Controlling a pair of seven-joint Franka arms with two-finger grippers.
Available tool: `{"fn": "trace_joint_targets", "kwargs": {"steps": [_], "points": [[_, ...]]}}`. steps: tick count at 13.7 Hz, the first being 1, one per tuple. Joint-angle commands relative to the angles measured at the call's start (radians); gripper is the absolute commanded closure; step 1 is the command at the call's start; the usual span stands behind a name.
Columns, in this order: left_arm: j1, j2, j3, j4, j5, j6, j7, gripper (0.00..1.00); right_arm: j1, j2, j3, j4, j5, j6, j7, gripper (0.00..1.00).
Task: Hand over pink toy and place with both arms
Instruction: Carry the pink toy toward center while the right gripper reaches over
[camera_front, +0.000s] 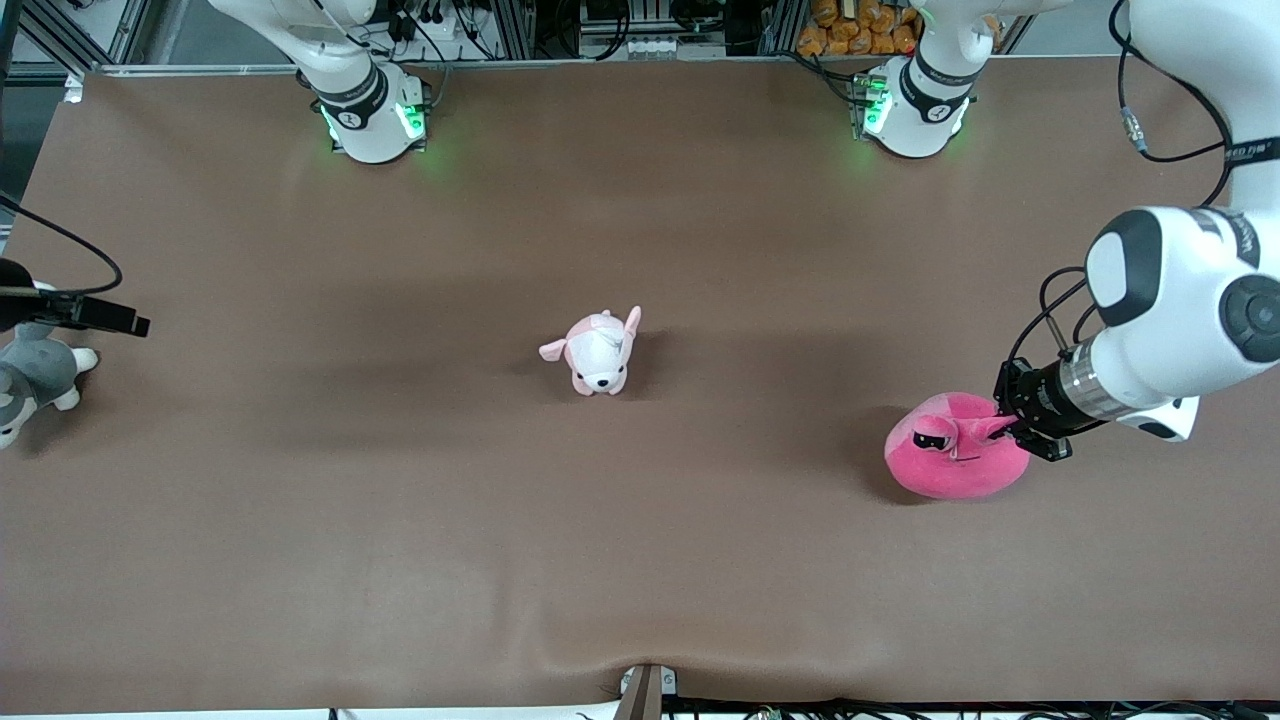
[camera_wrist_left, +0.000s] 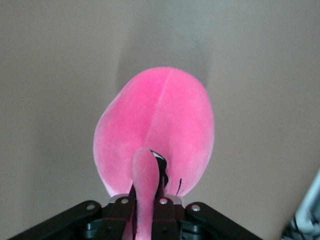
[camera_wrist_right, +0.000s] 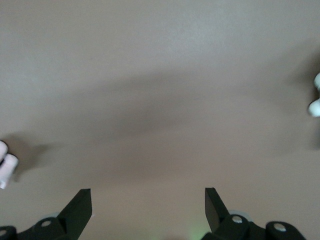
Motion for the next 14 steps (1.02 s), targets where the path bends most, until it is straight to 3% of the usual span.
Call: {"fn": "trace_joint_targets", "kwargs": {"steps": [1, 6, 10, 14], "points": [[-0.001, -0.054, -0.050, 0.020, 0.004, -0.014, 0.012, 1.00, -0.022, -0.004, 0.014, 0.021, 0.103, -0.054, 0.197, 0.00], [-0.004, -0.114, -0.205, 0.051, 0.006, -0.127, -0.094, 1.00, 0.042, -0.005, 0.020, 0.027, 0.295, -0.071, 0.565, 0.00], [-0.013, -0.131, -0.357, 0.094, 0.019, -0.129, -0.206, 1.00, 0.130, -0.008, 0.020, 0.030, 0.431, -0.068, 0.857, 0.00], [-0.163, -0.087, -0.383, 0.192, 0.070, -0.129, -0.339, 1.00, 0.235, -0.005, 0.018, 0.030, 0.580, -0.044, 1.144, 0.00]]}}
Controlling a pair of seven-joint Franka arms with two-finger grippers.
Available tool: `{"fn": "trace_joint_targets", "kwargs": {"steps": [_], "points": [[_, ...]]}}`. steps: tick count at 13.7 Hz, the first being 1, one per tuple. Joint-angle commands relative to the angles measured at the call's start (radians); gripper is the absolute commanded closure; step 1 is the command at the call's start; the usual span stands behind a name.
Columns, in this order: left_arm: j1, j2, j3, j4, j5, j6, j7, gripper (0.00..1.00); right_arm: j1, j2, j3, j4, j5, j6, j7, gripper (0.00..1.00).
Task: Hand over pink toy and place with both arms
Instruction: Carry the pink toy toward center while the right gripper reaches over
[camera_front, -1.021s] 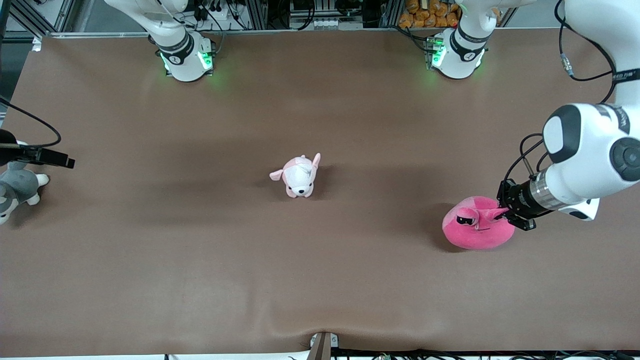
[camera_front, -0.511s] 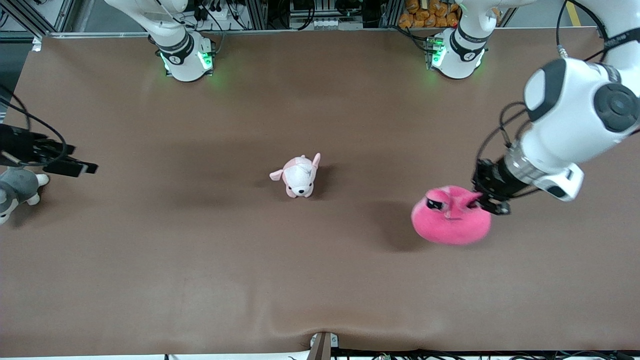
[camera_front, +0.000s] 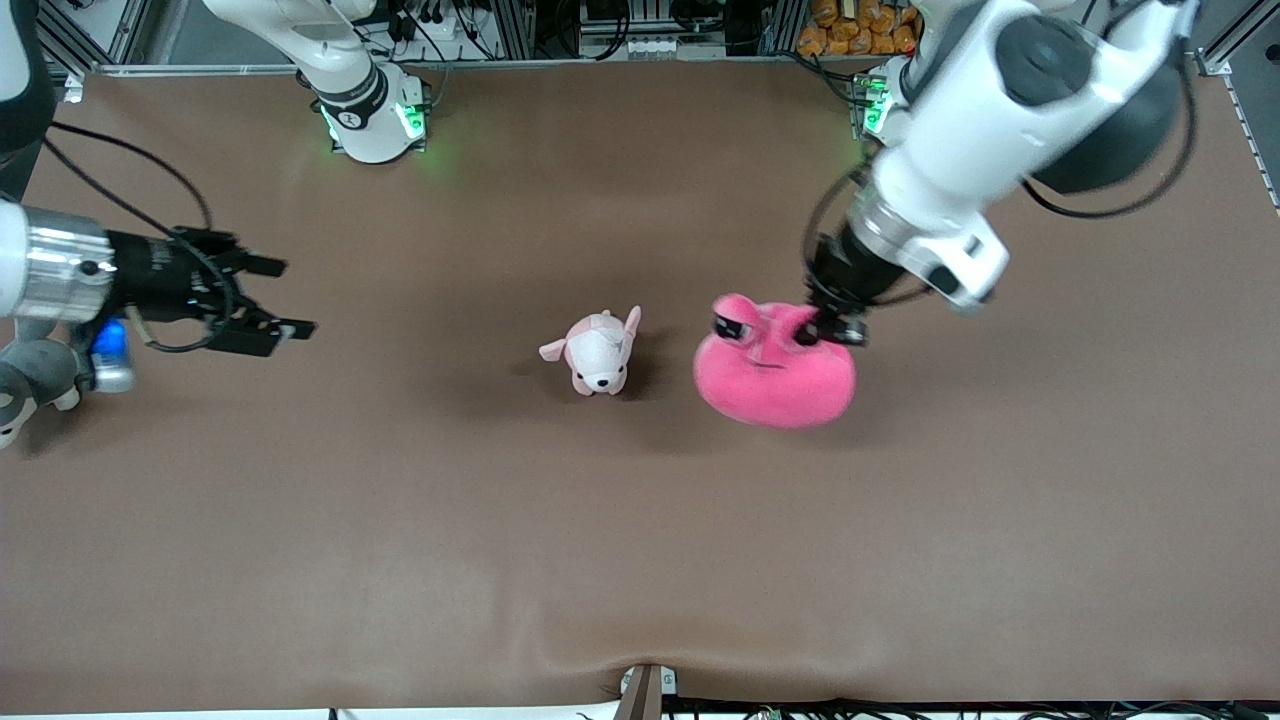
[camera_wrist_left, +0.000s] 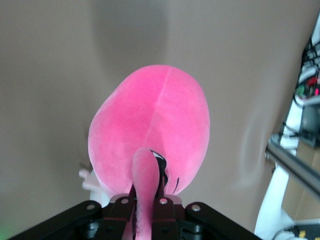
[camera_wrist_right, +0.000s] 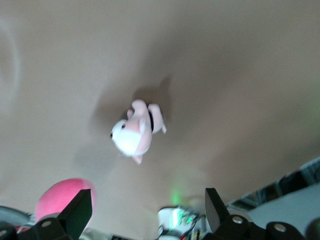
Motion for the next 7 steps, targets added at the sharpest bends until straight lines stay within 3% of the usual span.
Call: {"fn": "trace_joint_targets", "kwargs": {"steps": [1, 4, 7], "points": [[-0.084, 0.062, -0.001, 0.103, 0.035, -0.021, -0.098, 1.00, 0.068, -0.004, -0.008, 0.006, 0.059, 0.036, 0.161, 0.00], [-0.159, 0.109, 0.007, 0.160, 0.035, -0.018, -0.172, 1.00, 0.127, 0.003, -0.006, 0.004, 0.061, 0.134, 0.310, 0.00], [-0.196, 0.113, 0.009, 0.171, 0.035, 0.041, -0.232, 1.00, 0.171, 0.046, -0.006, 0.003, 0.130, 0.208, 0.500, 0.00]]}}
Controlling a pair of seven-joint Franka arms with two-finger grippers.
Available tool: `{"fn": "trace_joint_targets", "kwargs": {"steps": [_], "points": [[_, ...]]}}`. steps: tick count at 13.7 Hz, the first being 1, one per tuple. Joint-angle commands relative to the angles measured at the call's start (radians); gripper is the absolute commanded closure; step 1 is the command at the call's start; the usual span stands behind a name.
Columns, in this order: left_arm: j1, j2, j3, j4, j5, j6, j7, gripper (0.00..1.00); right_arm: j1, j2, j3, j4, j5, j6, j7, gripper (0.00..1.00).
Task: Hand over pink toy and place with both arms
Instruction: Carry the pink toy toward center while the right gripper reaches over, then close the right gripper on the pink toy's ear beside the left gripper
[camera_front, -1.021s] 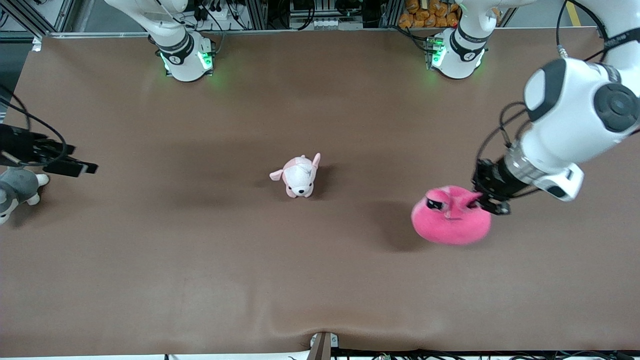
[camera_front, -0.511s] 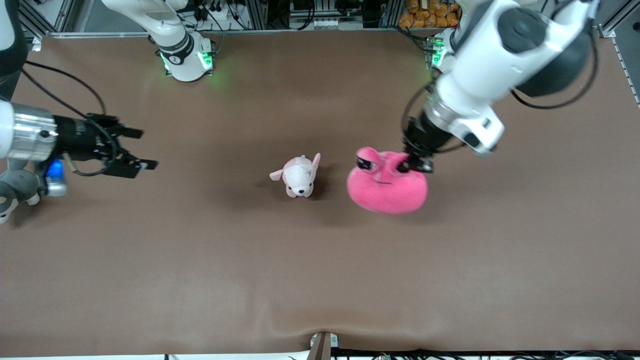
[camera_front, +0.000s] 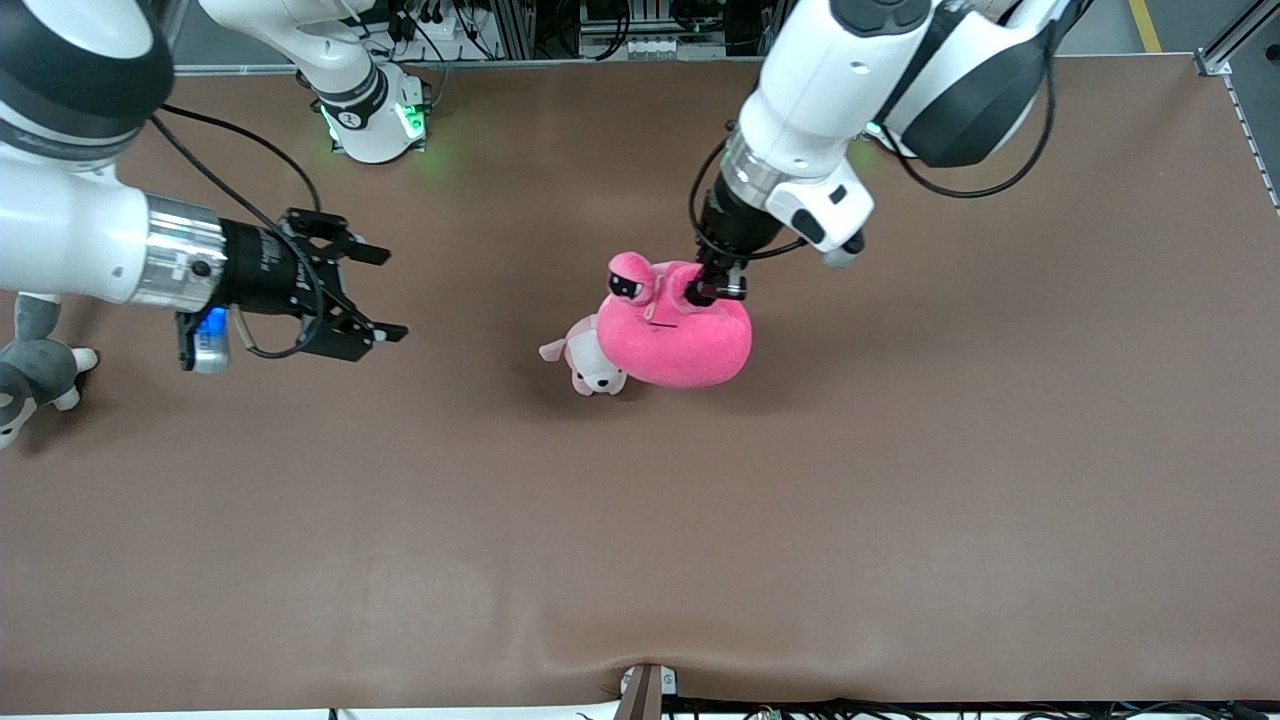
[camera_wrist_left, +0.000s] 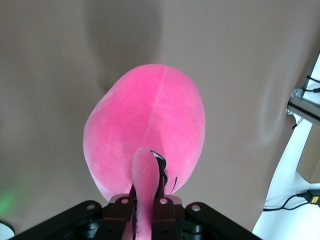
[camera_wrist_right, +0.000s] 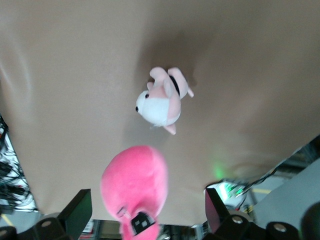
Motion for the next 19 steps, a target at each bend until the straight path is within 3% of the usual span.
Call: {"fn": "trace_joint_targets", "kwargs": {"steps": [1, 7, 10, 14, 16, 17, 19], "points": [[-0.033, 0.022, 0.009, 0.052, 0.021, 0.062, -0.075, 1.00, 0.036, 0.046, -0.008, 0.005, 0.089, 0.046, 0.154, 0.00], [-0.065, 0.065, 0.010, 0.084, 0.056, 0.220, -0.177, 1.00, 0.139, 0.069, -0.008, 0.006, 0.122, 0.122, 0.412, 0.00], [-0.084, 0.094, 0.012, 0.089, 0.107, 0.255, -0.240, 1.00, 0.167, 0.069, -0.008, 0.009, 0.162, 0.129, 0.440, 0.00], [-0.085, 0.097, 0.010, 0.089, 0.119, 0.258, -0.260, 1.00, 0.202, 0.071, -0.009, 0.003, 0.150, 0.225, 0.442, 0.00], [-0.085, 0.097, 0.010, 0.087, 0.119, 0.257, -0.260, 1.00, 0.202, 0.074, -0.011, -0.001, 0.131, 0.253, 0.430, 0.28], [-0.084, 0.097, 0.010, 0.087, 0.119, 0.257, -0.260, 1.00, 0.204, 0.077, -0.011, -0.001, 0.095, 0.255, 0.422, 0.49], [-0.085, 0.097, 0.010, 0.087, 0.121, 0.257, -0.260, 1.00, 0.230, 0.085, -0.011, -0.003, 0.053, 0.261, 0.417, 0.63]]}}
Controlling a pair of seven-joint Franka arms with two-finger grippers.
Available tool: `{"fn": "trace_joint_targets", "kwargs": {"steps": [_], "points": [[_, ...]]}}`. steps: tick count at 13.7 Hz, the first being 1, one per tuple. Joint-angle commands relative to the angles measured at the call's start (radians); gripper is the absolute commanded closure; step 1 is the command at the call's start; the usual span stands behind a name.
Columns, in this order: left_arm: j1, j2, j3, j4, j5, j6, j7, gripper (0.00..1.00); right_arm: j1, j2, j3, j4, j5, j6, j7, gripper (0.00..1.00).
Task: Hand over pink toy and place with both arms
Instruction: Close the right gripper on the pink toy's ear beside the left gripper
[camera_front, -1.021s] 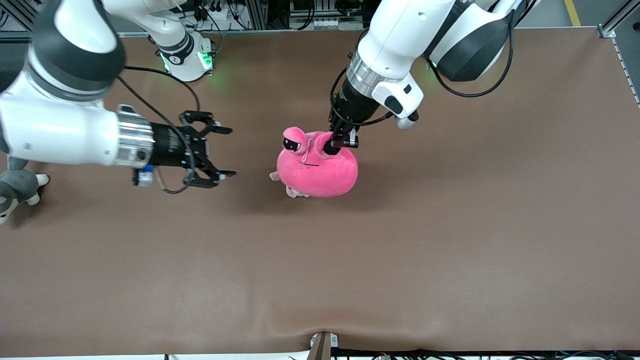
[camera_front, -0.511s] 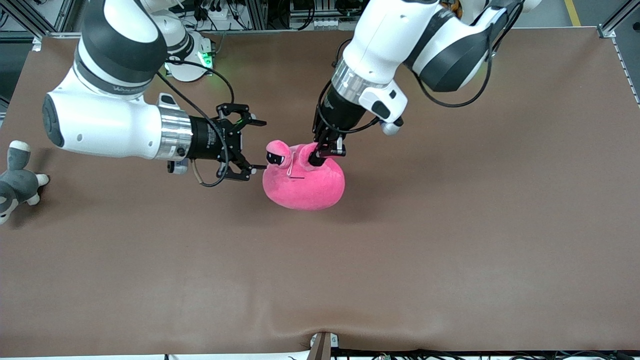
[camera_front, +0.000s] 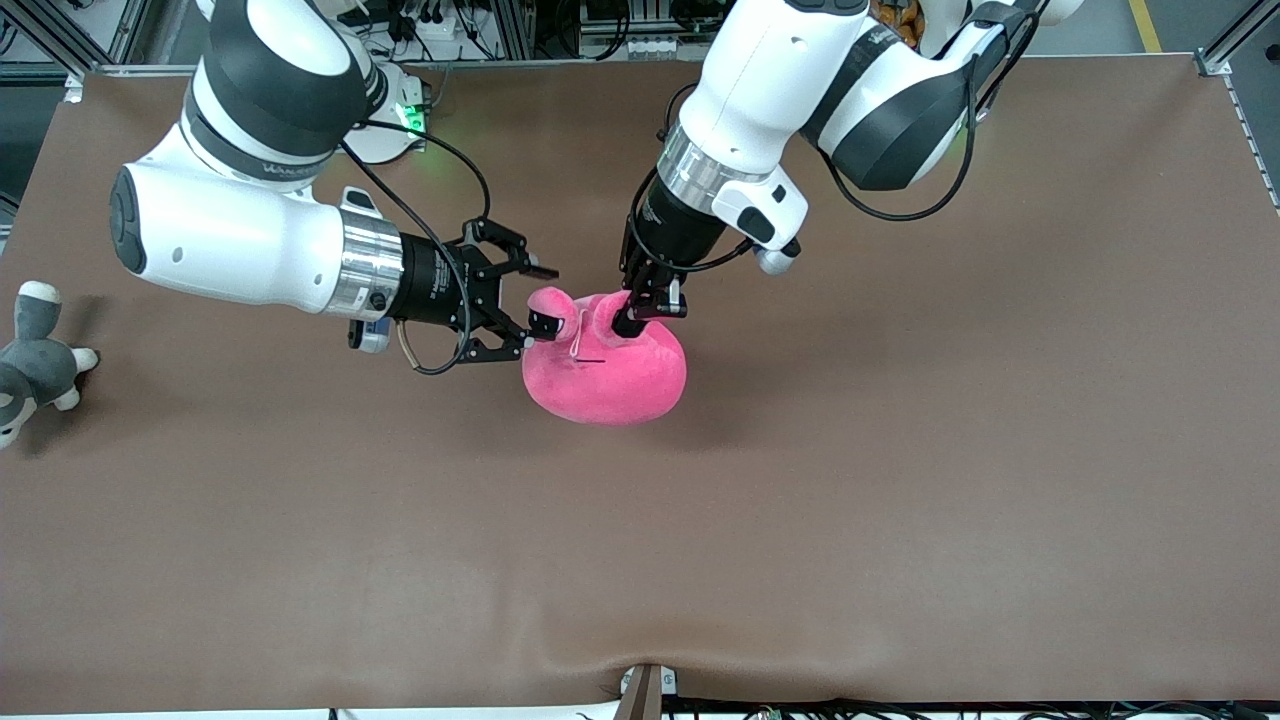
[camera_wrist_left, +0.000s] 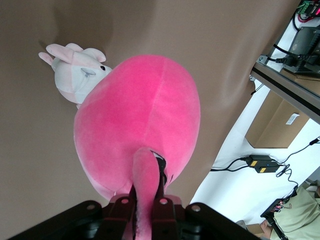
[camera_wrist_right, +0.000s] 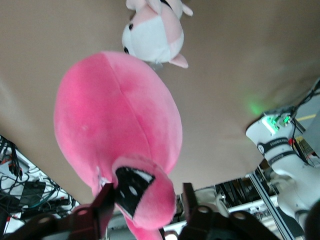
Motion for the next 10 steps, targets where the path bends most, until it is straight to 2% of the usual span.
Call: {"fn": "trace_joint_targets", "kwargs": {"steps": [1, 2, 10], "points": [[-0.013, 0.009, 0.007, 0.027, 0.029, -0.002, -0.033, 1.00, 0.042, 0.008, -0.009, 0.002, -0.037, 0.023, -0.002, 0.95], [-0.013, 0.006, 0.007, 0.027, 0.029, -0.002, -0.033, 1.00, 0.041, 0.006, -0.009, 0.002, -0.039, 0.032, -0.002, 1.00], [-0.010, 0.006, 0.007, 0.024, 0.037, -0.004, -0.033, 1.00, 0.022, 0.006, -0.010, 0.010, -0.025, 0.031, 0.015, 1.00]]}}
